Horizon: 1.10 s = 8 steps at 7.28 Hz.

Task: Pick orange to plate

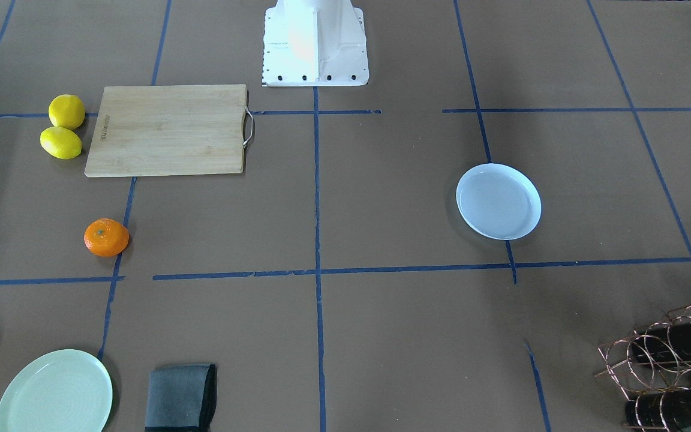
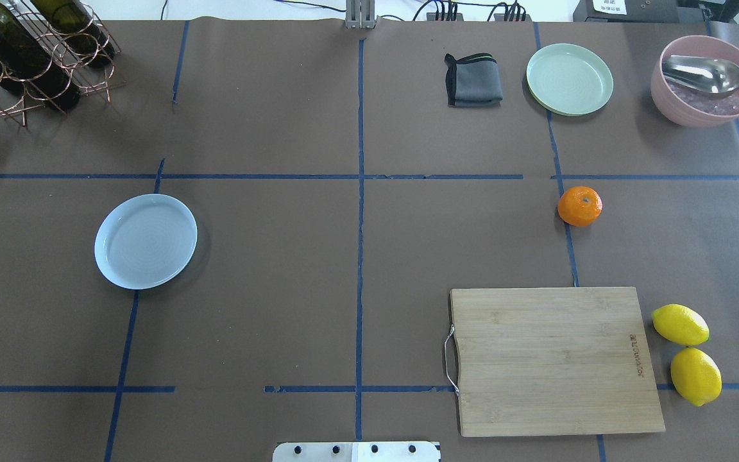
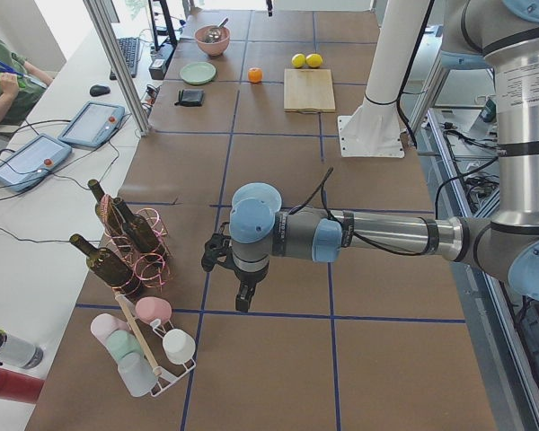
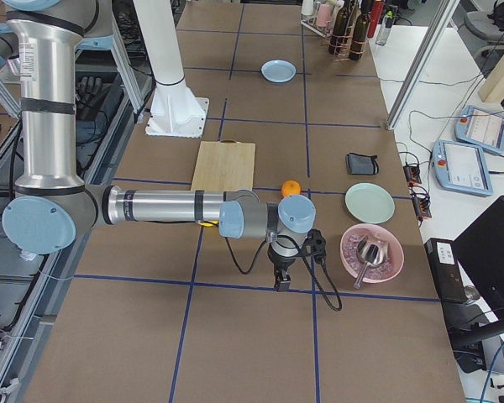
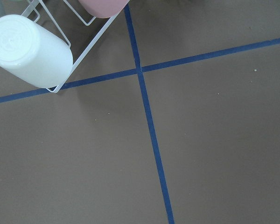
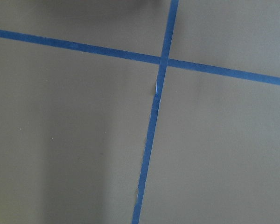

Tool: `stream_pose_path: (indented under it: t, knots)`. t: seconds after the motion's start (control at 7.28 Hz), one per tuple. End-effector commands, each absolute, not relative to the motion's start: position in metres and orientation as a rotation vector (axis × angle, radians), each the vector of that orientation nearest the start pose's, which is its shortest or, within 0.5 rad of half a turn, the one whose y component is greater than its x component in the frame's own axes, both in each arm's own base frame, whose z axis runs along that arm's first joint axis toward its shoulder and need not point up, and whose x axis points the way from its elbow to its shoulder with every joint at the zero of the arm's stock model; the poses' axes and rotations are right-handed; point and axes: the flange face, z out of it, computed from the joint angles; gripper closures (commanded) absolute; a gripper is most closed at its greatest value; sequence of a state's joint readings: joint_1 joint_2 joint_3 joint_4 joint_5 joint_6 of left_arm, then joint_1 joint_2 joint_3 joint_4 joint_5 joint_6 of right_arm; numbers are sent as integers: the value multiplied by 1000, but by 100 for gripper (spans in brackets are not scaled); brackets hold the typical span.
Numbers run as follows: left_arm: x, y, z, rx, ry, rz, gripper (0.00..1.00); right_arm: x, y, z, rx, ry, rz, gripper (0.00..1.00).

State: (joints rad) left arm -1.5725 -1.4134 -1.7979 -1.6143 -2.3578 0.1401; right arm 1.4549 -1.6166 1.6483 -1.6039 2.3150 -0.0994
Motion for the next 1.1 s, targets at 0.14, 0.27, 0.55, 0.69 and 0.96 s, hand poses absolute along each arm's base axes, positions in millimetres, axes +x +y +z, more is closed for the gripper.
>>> stream_pose_path:
  t: [0.14, 0.27, 0.55, 0.69, 0.96]
  knots:
    - [-62, -472, 564, 319, 767, 236, 0, -21, -485, 581, 100, -743, -318, 0]
    - [-63, -492, 530, 459, 750, 288, 0, -21, -486, 559, 143, -741, -332, 0]
    - [-63, -498, 518, 609, 735, 340, 0, -10, -506, 530, 158, -756, -201, 0]
    - [-62, -497, 521, 655, 750, 308, 0, -11, -512, 519, 112, -771, -48, 0]
    - [-1, -487, 508, 689, 874, 268, 0, -11, -510, 519, 154, -787, -16, 0]
